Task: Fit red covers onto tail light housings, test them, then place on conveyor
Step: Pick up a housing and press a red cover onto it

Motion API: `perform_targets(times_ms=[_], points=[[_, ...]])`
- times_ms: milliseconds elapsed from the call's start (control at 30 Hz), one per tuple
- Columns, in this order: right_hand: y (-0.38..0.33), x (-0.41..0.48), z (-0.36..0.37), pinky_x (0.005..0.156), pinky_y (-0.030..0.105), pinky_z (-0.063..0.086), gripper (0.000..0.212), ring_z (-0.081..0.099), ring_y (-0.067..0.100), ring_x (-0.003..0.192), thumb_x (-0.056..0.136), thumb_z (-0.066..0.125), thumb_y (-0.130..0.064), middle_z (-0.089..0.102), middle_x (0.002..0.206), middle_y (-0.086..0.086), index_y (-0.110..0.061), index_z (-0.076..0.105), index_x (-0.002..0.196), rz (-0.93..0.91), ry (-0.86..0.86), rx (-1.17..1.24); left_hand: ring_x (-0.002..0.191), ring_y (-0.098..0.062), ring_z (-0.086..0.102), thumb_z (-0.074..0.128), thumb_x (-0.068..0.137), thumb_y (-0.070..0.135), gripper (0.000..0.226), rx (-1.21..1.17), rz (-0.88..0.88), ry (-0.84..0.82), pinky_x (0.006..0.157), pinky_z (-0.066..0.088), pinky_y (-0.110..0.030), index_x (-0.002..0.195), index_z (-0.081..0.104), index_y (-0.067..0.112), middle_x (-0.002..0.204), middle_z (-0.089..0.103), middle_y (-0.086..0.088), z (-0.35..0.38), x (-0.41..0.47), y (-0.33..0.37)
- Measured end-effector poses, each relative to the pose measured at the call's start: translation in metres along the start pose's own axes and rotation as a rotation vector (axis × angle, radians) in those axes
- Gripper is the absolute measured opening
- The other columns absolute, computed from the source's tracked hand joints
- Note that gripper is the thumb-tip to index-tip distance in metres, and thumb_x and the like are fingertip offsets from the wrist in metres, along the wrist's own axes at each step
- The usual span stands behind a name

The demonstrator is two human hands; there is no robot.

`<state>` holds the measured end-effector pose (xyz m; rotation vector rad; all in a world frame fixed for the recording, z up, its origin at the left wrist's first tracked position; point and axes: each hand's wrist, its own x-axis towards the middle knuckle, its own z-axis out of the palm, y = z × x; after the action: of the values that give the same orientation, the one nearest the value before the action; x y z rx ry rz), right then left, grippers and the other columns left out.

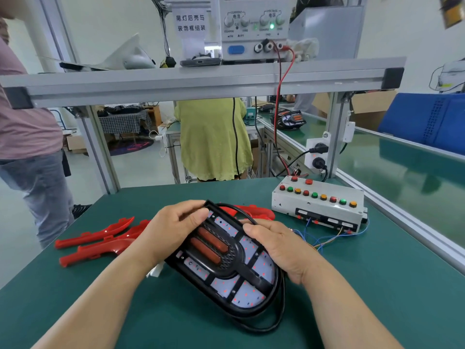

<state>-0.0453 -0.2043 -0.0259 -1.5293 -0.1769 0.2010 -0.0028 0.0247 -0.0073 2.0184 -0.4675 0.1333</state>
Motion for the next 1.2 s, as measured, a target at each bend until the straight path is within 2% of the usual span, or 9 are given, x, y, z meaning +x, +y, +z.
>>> perform_targets(times_ms=[133,300,367,567,800,900,1000,1100,1200], points=[[0.002,0.000,-0.002,0.089,0.039,0.056,0.028,0.070,0.031,0.094,0.100,0.052,-0.020,0.073,0.110,0.020,-0.002,0.068,0.116,0.026,-0.011,0.009,0.088,-0.016,0.075,0.065,0.092,0.031,0.017,-0.090,-0.079,-0.094,0.076,0.056,-0.021,0.107,0.072,0.030,0.095,0.078,0.003,0.005,-0.002,0.002],[0.006,0.002,-0.003,0.081,0.035,0.058,0.025,0.071,0.025,0.085,0.099,0.054,-0.023,0.075,0.103,0.018,-0.006,0.072,0.102,0.056,-0.019,0.032,0.087,-0.036,0.074,0.056,0.098,0.037,0.026,-0.178,-0.260,-0.195,0.078,0.060,-0.043,0.104,0.072,0.017,0.097,0.076,-0.015,0.003,-0.006,0.004],[0.006,0.002,-0.004,0.079,0.033,0.058,0.025,0.072,0.025,0.084,0.100,0.053,-0.025,0.076,0.102,0.016,-0.011,0.074,0.097,0.078,-0.023,0.053,0.085,-0.036,0.074,0.053,0.100,0.037,0.032,-0.194,-0.291,-0.218,0.078,0.061,-0.045,0.101,0.072,0.012,0.097,0.075,-0.018,0.005,-0.006,0.005],[0.007,0.009,-0.008,0.103,0.049,0.048,0.047,0.068,0.036,0.107,0.100,0.048,-0.044,0.074,0.108,0.017,-0.006,0.073,0.114,0.186,0.056,0.119,0.081,-0.036,0.075,0.042,0.105,0.025,0.041,-0.358,-0.418,-0.284,0.062,0.060,-0.031,0.097,0.077,0.007,0.098,0.074,-0.022,0.014,-0.008,0.005],[0.013,0.017,-0.017,0.104,0.049,0.048,0.050,0.068,0.030,0.110,0.100,0.045,-0.052,0.074,0.113,0.013,-0.013,0.073,0.115,0.219,0.206,0.142,0.073,-0.021,0.055,0.047,0.099,0.027,0.024,-0.063,-0.474,-0.016,0.071,0.043,-0.034,0.088,0.062,0.012,0.082,0.059,-0.015,0.004,0.000,-0.008],[0.015,0.018,-0.019,0.080,0.033,0.057,0.053,0.067,0.021,0.083,0.099,0.046,-0.055,0.075,0.099,0.010,-0.011,0.073,0.108,0.247,0.252,0.156,0.075,-0.023,0.057,0.047,0.099,0.027,0.025,-0.117,-0.530,-0.012,0.072,0.044,-0.034,0.097,0.065,0.010,0.084,0.060,-0.016,-0.003,0.000,-0.010],[0.015,0.018,-0.020,0.054,0.022,0.047,0.050,0.057,0.015,0.061,0.099,0.043,-0.057,0.065,0.073,0.004,-0.016,0.069,0.089,0.281,0.277,0.161,0.082,-0.027,0.062,0.047,0.101,0.022,0.037,-0.187,-0.554,-0.056,0.078,0.045,-0.036,0.109,0.064,-0.009,0.093,0.066,-0.020,-0.004,0.000,-0.014],[0.015,0.019,-0.020,0.067,0.031,0.048,0.052,0.062,0.024,0.079,0.100,0.043,-0.054,0.073,0.089,0.008,-0.014,0.075,0.087,0.251,0.303,0.114,0.096,-0.033,0.071,0.042,0.105,0.019,0.036,-0.229,-0.567,-0.134,0.080,0.055,-0.039,0.115,0.066,-0.006,0.109,0.072,-0.023,-0.002,-0.001,-0.015],[0.014,0.018,-0.019,0.089,0.041,0.053,0.054,0.071,0.031,0.088,0.099,0.045,-0.051,0.077,0.095,0.014,-0.011,0.078,0.088,0.238,0.338,0.056,0.095,-0.028,0.074,0.037,0.107,0.019,0.034,-0.292,-0.590,-0.232,0.067,0.059,-0.034,0.117,0.067,0.005,0.107,0.075,-0.014,-0.001,-0.004,-0.011]])
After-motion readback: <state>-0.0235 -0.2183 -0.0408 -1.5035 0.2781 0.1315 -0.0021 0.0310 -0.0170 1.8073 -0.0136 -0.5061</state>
